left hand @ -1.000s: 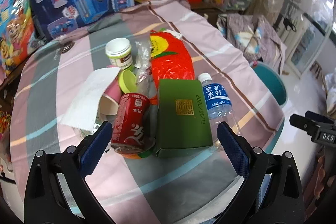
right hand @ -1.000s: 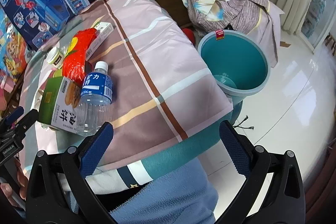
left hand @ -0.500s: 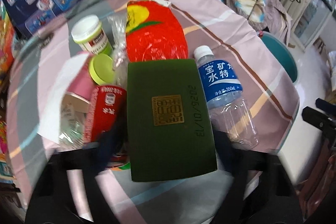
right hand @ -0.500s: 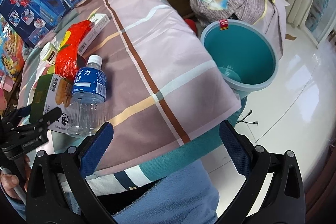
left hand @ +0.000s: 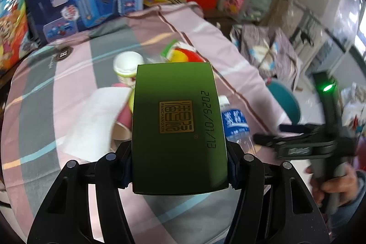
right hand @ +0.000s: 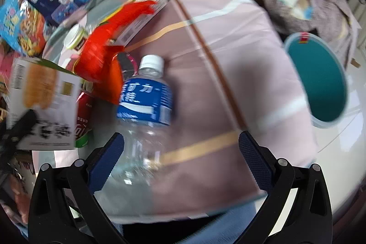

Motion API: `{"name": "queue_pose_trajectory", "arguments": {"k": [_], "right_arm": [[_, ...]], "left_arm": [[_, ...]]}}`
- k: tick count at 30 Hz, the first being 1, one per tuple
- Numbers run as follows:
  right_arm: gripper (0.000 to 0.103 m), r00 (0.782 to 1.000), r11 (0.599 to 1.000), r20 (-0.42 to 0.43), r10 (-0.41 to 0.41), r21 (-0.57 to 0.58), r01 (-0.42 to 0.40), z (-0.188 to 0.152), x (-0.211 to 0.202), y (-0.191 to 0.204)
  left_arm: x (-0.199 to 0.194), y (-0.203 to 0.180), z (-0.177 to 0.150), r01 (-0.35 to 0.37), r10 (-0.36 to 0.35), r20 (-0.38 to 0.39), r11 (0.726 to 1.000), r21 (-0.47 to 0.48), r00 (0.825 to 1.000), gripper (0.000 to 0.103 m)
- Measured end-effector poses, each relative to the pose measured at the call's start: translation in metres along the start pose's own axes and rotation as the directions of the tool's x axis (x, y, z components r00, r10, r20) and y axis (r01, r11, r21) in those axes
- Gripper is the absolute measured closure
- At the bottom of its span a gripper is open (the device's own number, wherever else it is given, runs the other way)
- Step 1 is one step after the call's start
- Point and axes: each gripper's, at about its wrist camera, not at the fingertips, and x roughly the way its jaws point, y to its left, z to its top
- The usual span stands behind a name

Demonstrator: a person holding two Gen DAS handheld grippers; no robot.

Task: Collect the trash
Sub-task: 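Grasp the green box with the left tool while the right tool grasps the water bottle, then carry both items over the teal bucket and open both tools to drop them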

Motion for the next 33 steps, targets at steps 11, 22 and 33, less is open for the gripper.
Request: {"name": "queue_pose_trajectory", "arguments": {"k": [11, 22, 33], "right_arm": [[0.039, 0.993, 0.993, -0.068, 0.092, -0.065, -0.096, 0.007, 0.041, 0.031], [0.039, 0.98, 0.988, 0.177, 0.092, 0.109, -0.112, -0.002, -0.05, -0.06], [0.039, 0.929, 0.912, 0.36, -0.087, 0.404, -0.071, -0.019, -0.121, -0.236]], "left_arm": [[0.003, 0.02, 0.003, 0.002, -0.002, 0.005, 0.999, -0.053, 1.0, 0.042], [0.021, -0.057, 0.035, 0.112, -0.112, -0.005, 0.988, 0.102, 0.994, 0.042], [0.095, -0.216, 0.084, 0.277, -0.254, -0.115, 0.914, 0.298, 0.96, 0.042]]}}
